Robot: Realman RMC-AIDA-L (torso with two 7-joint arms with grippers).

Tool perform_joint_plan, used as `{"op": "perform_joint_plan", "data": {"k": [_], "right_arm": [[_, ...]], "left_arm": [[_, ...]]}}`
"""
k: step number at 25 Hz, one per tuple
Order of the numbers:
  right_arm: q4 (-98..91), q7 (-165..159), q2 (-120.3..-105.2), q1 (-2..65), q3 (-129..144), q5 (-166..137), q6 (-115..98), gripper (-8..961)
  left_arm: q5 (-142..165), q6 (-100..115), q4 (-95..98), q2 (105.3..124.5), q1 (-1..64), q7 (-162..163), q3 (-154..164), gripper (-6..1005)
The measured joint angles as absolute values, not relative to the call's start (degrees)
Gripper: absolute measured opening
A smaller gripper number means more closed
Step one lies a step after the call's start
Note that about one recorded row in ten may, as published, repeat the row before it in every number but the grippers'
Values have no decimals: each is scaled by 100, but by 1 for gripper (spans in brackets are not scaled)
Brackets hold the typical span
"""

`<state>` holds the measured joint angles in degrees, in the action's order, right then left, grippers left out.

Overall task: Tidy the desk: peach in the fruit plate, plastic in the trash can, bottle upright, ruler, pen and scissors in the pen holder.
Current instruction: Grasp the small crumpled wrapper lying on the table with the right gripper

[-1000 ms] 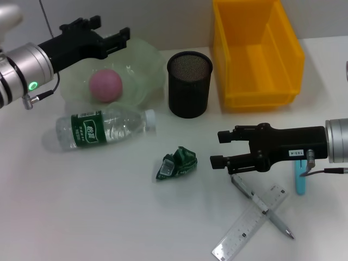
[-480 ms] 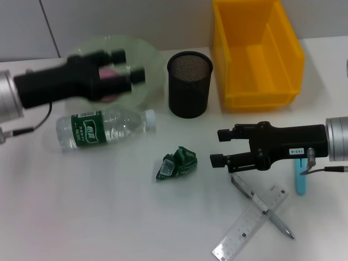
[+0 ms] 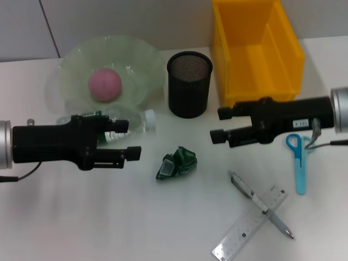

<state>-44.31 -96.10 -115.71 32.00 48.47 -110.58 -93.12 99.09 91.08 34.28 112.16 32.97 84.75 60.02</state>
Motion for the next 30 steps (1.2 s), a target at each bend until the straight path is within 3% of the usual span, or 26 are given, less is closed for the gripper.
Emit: {"op": "perform_joint_plan", "data": {"k": [5,9,13,18,19,21,25,30], "right_arm": [[-5387,-10842,-11562,3568,4989,-11660,-9602,832],[-5494,-12084,-11406,4506,5162,-12783,-9759,832],[-5451,-12533,-11405,5018,5354,-13477,-9823,831],[-5027,-12909,-11493,5667,5790,-14176,-9680,831],[-4732,-12971,-11569,5923,5865,-14450,-9550,831],[-4617,-12978,-11619,6019,5894,-14590,-9489,831],[-4505,-12928,-11884,6147,6280,-14982,-9085,831],[-4413,-12889,-11938,6082,6701,-14829,-8661,832]], "left_arm": [[9948,9118,3456,11196,3165,8391,5975,815],[9968,9082,3464,11183,3120,8391,6010,814],[9971,9063,3464,11180,3073,8391,6003,814],[9974,9062,3458,11170,3032,8392,6021,814],[9974,9056,3451,11167,3025,8392,6021,814],[9975,9051,3448,11164,3020,8392,6021,814],[9977,9044,3439,11158,2991,8397,6020,814],[10103,9016,3442,11162,2961,8411,5987,814]]}}
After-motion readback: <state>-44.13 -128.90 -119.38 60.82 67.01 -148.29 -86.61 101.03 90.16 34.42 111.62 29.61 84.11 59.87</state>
